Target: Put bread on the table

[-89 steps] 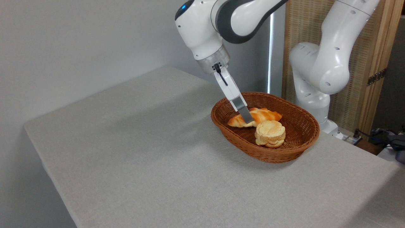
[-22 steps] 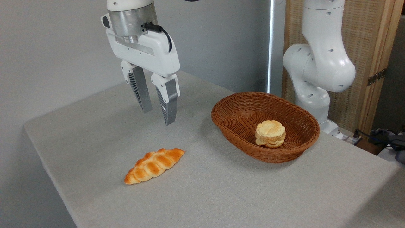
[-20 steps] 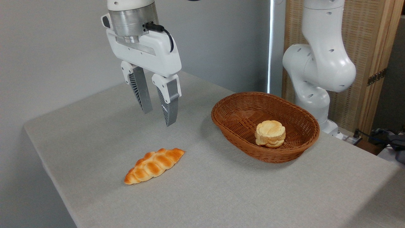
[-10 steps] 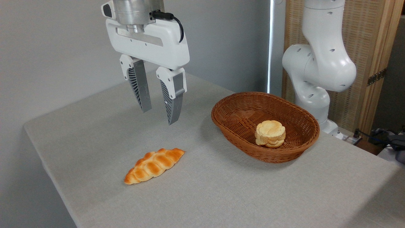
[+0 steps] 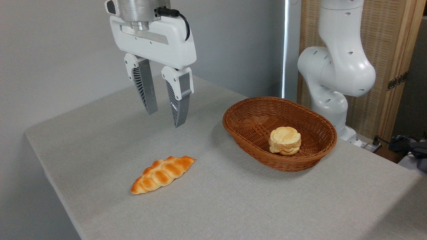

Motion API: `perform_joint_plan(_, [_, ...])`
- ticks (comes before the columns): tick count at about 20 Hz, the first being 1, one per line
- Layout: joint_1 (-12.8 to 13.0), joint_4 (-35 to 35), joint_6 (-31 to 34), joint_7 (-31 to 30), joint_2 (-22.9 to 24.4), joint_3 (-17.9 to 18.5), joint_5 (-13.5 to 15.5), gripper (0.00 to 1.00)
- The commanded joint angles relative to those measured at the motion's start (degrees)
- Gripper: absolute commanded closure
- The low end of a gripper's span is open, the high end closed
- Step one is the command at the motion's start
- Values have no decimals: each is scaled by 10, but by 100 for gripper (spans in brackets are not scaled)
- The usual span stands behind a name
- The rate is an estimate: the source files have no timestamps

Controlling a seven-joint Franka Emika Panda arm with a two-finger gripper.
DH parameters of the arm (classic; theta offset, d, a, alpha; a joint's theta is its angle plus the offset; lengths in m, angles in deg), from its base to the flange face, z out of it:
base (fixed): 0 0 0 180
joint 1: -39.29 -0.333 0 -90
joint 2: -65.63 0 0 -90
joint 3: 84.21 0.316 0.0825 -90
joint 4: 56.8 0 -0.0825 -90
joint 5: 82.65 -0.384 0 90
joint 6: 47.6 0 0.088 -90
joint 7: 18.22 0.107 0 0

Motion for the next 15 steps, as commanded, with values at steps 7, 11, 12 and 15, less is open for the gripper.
perform_joint_plan(7, [1, -28, 65, 52, -13, 3, 10, 0])
perform_joint_plan(11, [1, -28, 65, 64, -18, 3, 9, 0])
perform_joint_plan(12, [1, -28, 65, 64, -18, 4, 9, 0])
perform_joint_plan(15, [2, -28, 64, 64, -18, 5, 11, 0])
